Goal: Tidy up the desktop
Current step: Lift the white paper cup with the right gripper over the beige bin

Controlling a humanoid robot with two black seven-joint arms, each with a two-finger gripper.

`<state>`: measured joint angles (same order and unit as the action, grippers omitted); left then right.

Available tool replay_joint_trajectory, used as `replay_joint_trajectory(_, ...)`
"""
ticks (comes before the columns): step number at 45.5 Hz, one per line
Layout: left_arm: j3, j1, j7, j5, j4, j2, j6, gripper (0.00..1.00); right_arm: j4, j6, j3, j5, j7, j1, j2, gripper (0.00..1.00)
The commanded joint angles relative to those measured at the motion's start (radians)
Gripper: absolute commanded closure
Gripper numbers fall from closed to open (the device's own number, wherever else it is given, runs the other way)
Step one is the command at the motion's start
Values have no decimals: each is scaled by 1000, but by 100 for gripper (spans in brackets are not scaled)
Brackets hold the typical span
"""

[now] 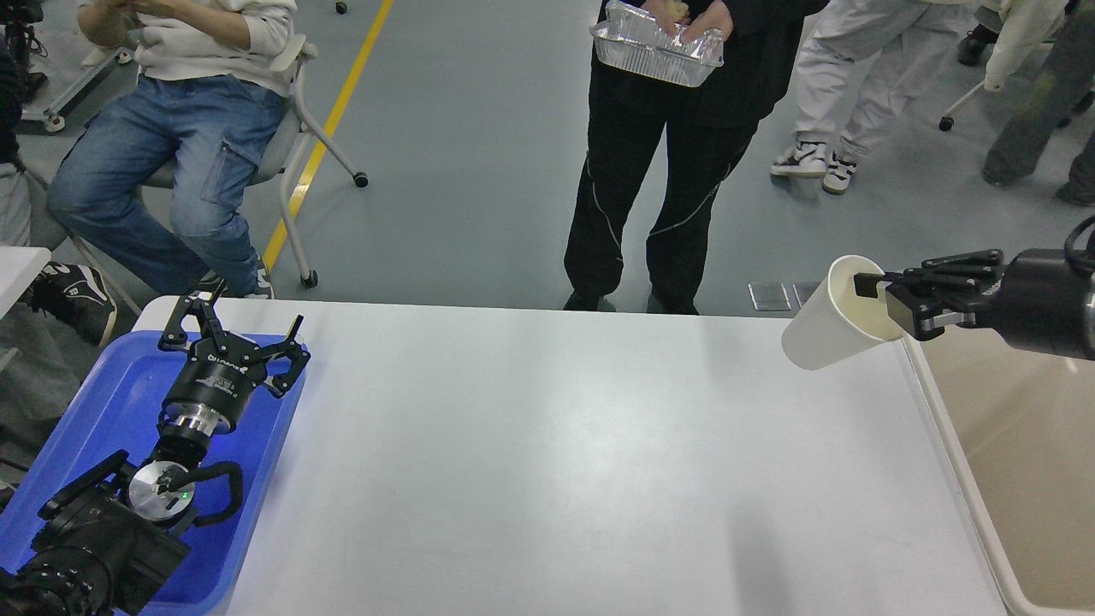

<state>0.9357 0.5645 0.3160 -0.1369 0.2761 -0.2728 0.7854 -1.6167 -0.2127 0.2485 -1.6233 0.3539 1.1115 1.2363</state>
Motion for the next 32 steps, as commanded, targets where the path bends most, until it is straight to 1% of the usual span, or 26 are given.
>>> replay_joint_trajectory(1, 0, 0, 0, 0, 0, 0, 0, 0, -23, -71, 3, 33, 7, 94, 32, 100)
replay_joint_trajectory(24, 0, 0, 0, 0, 0, 0, 0, 0, -19, -80, -9, 48, 2, 102, 32, 100)
replay_joint_trajectory(32, 0, 0, 0, 0, 0, 0, 0, 0, 9, -76, -12, 51, -3, 97, 34, 100)
